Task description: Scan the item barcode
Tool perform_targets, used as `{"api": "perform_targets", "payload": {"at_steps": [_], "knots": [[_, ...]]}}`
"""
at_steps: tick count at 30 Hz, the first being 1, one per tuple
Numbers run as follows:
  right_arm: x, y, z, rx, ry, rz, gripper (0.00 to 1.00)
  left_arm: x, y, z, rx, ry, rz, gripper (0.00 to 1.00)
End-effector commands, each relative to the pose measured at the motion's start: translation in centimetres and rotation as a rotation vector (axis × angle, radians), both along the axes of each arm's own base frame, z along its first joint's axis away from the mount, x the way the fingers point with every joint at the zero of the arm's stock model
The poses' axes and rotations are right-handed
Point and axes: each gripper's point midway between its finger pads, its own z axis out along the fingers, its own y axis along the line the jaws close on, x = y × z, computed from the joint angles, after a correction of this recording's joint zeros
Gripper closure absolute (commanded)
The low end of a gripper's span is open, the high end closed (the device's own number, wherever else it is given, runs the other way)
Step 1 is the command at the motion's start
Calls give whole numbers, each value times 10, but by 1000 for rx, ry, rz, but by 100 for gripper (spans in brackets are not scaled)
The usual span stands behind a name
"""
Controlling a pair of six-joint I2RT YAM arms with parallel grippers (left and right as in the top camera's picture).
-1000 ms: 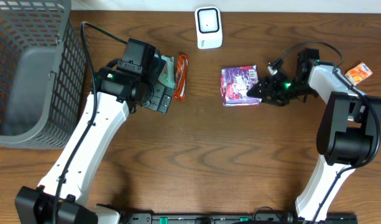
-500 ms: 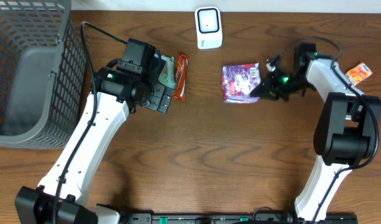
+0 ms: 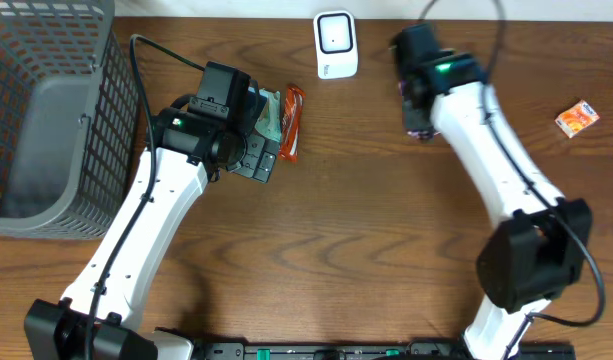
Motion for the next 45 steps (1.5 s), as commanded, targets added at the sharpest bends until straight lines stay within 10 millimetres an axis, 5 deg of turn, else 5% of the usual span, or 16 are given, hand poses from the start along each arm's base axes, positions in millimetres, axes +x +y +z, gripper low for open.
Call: {"api": "perform_targets", "payload": {"at_steps": [1, 7, 9, 10, 15, 17, 23, 27, 35, 45], "knots": [[0, -6, -19, -193, -15, -43, 97, 2, 0, 3, -12, -3, 13, 2], [-9, 53, -76, -64, 93, 48, 71, 2, 0, 3, -12, -3, 13, 2], [-11, 76, -82, 23, 103, 79, 45, 2, 0, 3, -12, -3, 13, 2], [-11, 98, -79, 113, 100, 108, 30, 2, 0, 3, -12, -3, 13, 2], [-4, 137, -47, 307, 87, 187, 28, 2, 0, 3, -12, -3, 13, 2], [1, 143, -29, 363, 76, 212, 18, 2, 0, 3, -12, -3, 13, 2], [15, 111, -1, 385, 74, 189, 19, 2, 0, 3, -12, -3, 13, 2], [17, 83, -8, 483, 145, 175, 20, 2, 0, 3, -12, -3, 13, 2], [15, 57, -16, 832, 226, 227, 11, 2, 0, 3, -12, -3, 13, 2], [8, 44, -70, 1051, 219, 215, 17, 2, 0, 3, -12, -3, 13, 2]]}}
